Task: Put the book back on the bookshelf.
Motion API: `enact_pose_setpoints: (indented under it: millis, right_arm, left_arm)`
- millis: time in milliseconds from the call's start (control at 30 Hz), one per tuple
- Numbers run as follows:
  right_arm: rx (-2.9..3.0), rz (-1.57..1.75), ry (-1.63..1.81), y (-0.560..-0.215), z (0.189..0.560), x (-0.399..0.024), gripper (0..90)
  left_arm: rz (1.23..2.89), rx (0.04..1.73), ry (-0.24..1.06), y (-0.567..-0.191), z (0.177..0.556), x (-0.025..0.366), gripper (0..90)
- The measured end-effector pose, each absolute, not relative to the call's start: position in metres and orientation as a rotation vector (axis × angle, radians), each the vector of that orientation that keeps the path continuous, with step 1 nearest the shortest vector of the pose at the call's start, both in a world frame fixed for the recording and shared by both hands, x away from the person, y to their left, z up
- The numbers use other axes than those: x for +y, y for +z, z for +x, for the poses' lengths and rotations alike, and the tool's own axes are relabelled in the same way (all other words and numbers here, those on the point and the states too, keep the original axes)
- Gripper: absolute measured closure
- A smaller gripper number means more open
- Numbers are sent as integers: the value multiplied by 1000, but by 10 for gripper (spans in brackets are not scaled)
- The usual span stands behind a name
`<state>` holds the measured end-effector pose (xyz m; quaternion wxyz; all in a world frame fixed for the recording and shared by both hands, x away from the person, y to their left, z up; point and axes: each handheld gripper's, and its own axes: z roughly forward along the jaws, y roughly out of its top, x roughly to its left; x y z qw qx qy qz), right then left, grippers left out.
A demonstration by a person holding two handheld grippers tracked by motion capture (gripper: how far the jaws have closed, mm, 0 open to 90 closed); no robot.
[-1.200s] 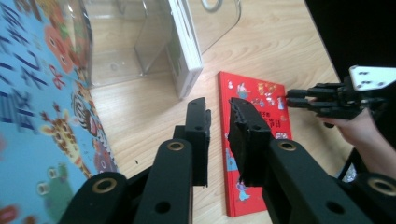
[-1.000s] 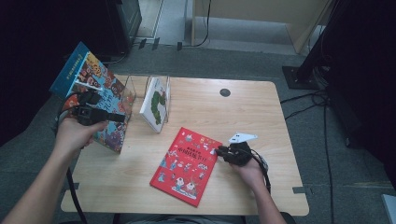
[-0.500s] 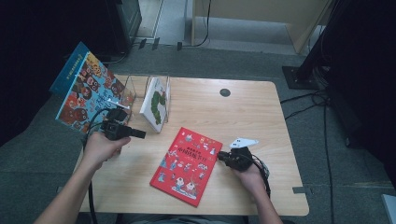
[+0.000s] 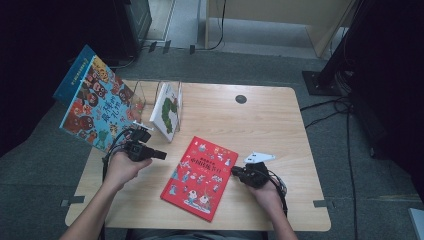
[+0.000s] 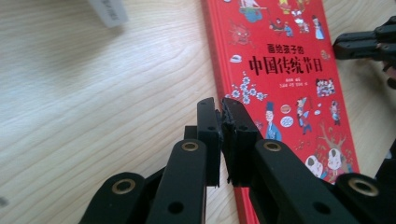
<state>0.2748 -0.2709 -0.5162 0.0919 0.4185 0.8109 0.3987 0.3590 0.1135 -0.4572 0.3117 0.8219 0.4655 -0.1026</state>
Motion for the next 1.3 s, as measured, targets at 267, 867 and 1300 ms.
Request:
enact_pose_setpoints:
  millis: [267,867,1300]
  right_arm:
    - [2400,1241,1194,-517,274,-271,857]
    - [2377,1249,1205,-518,284,-265,862]
    - [2349,1311,1221,-519,298,-272,896]
  left_arm:
    - [2179,1217,-282,-474,354,103,867]
    - [2214,1231,-298,-497,342,92,871]
    - [2145,1270,-280,-503,338,77,900]
